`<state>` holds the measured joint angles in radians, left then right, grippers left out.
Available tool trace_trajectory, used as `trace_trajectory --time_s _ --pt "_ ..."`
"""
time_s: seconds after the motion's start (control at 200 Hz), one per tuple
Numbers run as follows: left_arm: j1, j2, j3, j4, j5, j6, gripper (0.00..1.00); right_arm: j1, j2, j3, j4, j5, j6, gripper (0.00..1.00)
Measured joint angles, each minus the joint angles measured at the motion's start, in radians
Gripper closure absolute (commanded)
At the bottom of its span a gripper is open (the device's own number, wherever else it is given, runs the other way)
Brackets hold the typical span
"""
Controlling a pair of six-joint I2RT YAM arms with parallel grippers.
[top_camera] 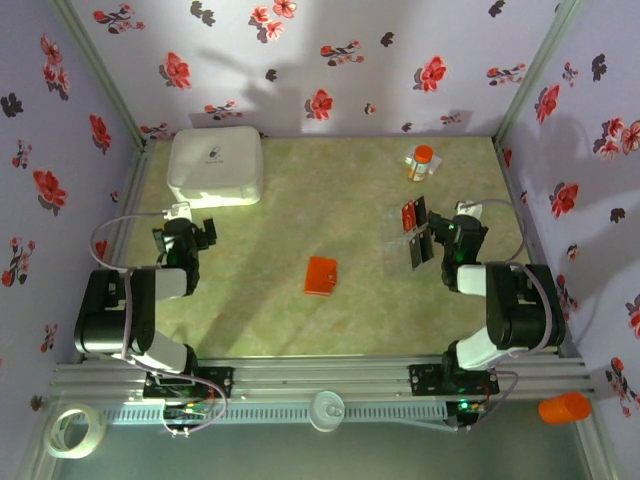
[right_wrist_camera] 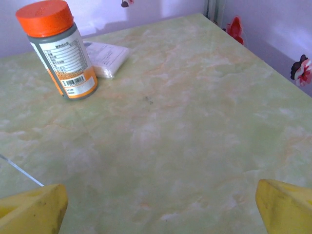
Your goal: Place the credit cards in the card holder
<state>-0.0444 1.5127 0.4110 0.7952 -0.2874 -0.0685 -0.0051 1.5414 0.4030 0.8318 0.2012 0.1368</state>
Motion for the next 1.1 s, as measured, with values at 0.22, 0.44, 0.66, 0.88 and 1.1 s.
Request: trace_trajectory --time_s 0.22,0.44,0.66,0.88,1.1 --pt "0.0 0.028 -0.028 0.064 0.031 0.021 0.0 0.0 0.012 -0.019 0.027 0.0 0.0 0.01" --pt "0.01 0.028 -0.028 0.069 0.046 0.024 0.0 0.0 0.012 -0.02 0.036 0.0 -0.006 0.01" --pt "0.014 0.028 -0.028 0.069 0.056 0.024 0.0 0.0 0.012 -0.02 0.036 0.0 -0.006 0.01" --pt "0.017 0.028 -0.028 0.069 0.057 0.024 0.0 0.0 0.012 -0.02 0.036 0.0 -0.007 0.01" --pt "0.017 0.028 -0.028 0.069 0.058 0.024 0.0 0.0 0.012 -0.017 0.03 -0.057 -0.031 0.01"
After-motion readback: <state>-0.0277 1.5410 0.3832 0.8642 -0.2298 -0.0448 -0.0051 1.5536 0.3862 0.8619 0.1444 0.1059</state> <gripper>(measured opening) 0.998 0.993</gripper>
